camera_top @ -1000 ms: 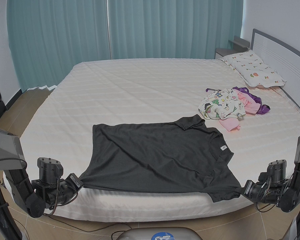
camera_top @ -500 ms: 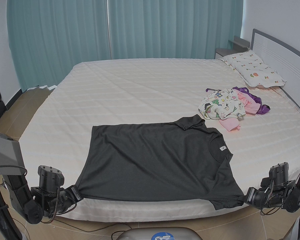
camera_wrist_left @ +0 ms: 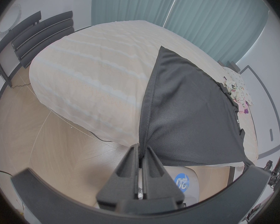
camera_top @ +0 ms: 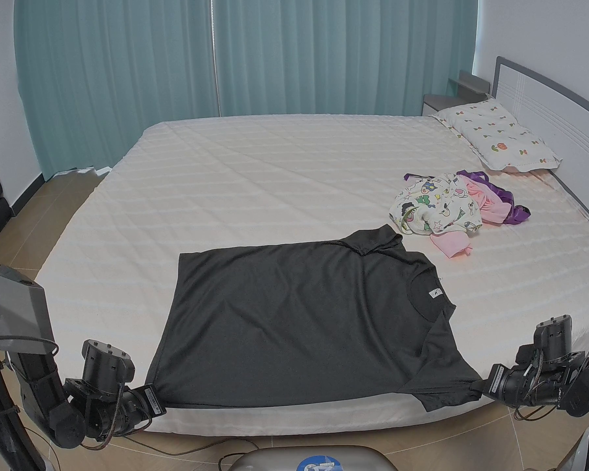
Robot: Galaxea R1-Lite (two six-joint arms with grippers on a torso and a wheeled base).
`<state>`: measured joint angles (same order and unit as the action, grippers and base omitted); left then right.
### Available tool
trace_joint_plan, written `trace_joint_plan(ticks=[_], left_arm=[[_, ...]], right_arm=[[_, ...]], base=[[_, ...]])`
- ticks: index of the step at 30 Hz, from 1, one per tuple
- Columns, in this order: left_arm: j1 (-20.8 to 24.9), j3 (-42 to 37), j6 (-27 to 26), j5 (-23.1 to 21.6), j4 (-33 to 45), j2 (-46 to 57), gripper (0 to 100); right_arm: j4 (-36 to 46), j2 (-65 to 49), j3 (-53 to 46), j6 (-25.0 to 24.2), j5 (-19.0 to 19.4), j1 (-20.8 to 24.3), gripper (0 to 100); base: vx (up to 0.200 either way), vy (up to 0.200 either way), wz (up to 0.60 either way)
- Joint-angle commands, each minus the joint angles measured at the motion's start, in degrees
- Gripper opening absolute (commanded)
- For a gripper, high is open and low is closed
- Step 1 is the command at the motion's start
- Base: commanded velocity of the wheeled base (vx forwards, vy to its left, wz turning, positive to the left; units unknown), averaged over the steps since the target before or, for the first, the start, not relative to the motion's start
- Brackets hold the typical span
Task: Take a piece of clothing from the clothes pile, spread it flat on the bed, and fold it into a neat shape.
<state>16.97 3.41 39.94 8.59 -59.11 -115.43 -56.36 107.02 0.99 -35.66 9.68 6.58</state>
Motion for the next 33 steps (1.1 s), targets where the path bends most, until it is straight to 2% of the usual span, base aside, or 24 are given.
trace_joint_plan(ticks=[1,4,11,20,24,32,33], left_arm=[[-0.4,-0.2,0.0,-0.1,0.1,1.0,0],[0.0,-0.4,0.1,-0.6,1.4,1.9,0],[0.3,-0.3,0.2,-1.1,2.3,1.8,0],[0.5,-1.0,0.1,-2.4,3.7,3.1,0],[-0.1,4.7,0.2,-2.4,4.4,6.2,0],[-0.4,14.3,1.2,-2.5,12.9,9.9,0],[-1.1,17.9,2.4,-2.0,14.9,9.3,0]], right_arm=[[4.7,-2.5,-1.0,2.4,0.0,-0.5,0],[7.7,-2.8,-1.0,5.9,-0.8,-1.2,0],[8.6,-3.8,-1.0,8.1,-0.9,-2.9,0],[6.2,-5.5,-1.0,7.4,-0.7,-3.7,0],[0.7,-6.0,1.9,6.7,-0.5,-3.6,0],[0.1,-5.1,7.8,6.6,-0.3,-3.2,0],[0.1,-4.6,9.6,6.1,-0.2,-3.2,0]], base=[[0.0,0.0,0.0],[0.0,0.0,0.0],[0.0,0.0,0.0],[0.0,0.0,0.0],[0.0,0.0,0.0],[0.0,0.0,0.0],[0.0,0.0,0.0]])
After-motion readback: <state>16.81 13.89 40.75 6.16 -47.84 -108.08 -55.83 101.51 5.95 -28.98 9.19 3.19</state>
